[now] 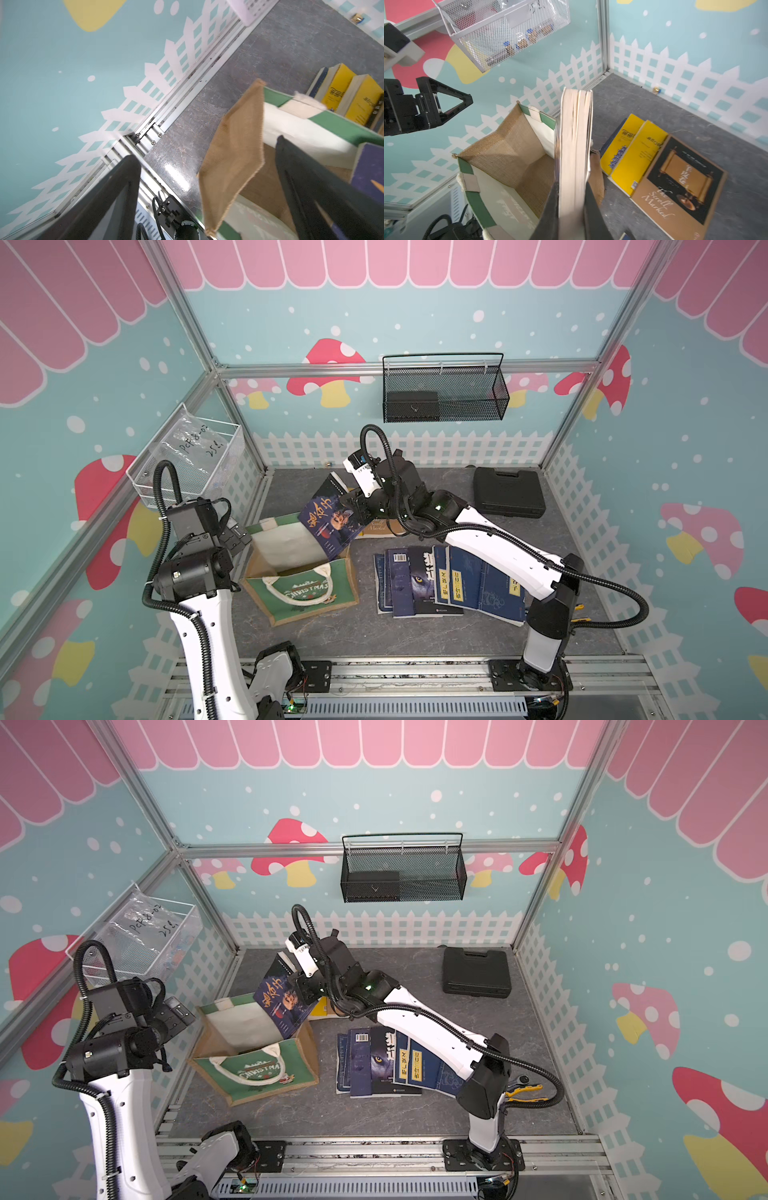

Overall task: Put the books into the canvas bag
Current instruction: Move the canvas bag to the center of the board, then adjust the canvas bag at the center of the board.

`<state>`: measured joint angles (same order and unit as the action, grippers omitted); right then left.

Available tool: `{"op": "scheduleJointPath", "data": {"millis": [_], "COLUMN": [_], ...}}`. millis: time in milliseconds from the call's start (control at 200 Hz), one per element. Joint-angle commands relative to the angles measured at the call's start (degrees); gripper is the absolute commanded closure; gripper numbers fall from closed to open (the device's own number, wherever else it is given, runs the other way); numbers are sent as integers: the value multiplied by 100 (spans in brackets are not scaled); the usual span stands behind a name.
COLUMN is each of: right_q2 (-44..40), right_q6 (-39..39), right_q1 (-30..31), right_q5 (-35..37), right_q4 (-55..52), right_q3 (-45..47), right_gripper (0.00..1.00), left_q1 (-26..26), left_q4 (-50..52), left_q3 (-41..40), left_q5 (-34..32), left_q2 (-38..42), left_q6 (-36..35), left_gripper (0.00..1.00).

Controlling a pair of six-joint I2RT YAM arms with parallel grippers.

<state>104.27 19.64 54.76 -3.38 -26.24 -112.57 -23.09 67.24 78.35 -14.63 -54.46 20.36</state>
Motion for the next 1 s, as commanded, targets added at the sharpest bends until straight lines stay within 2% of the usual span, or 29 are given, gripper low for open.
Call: {"op": "scheduleJointPath", "data": {"millis": [0,120,215,330,590,680,811,901,996], "right_q2": [15,899,1417,1479,1957,2089,2262,2409,2556], "right_q6": [-599,-711,-566,-382,113,189,192,211,390], "right_q1": [29,175,355,507,427,426,427,417,412], "right_q5": [244,-159,-37,253,747,1412,2318,2363,2258], "right_q4": [-338,-1304,-1996,-2225,-2921,-3183,-3471,-3493,-3493], "right_q3": [-869,-2480,-3350,-3292,-3268,-3262,-3271,-3271,-3276], "right_gripper": [100,100,100,100,100,100,100,100,100], "left_q1": [33,33,33,33,161,370,964,1287,1344], "left_q4": [-255,-532,-661,-740,-1027,-1131,-1220,-1213,-1285], "left_q3": [-160,-503,-592,-562,-651,-663,-628,-625,-741], "left_q5": [850,1291,1393,1394,1761,1841,1715,1519,1369], "left_q2": [84,224,294,253,-105,-176,-411,-610,-637], "left_q6": [-18,123,161,202,267,167,40,31,165], "left_gripper": [1,1,1,1,1,1,3,3,4]}}
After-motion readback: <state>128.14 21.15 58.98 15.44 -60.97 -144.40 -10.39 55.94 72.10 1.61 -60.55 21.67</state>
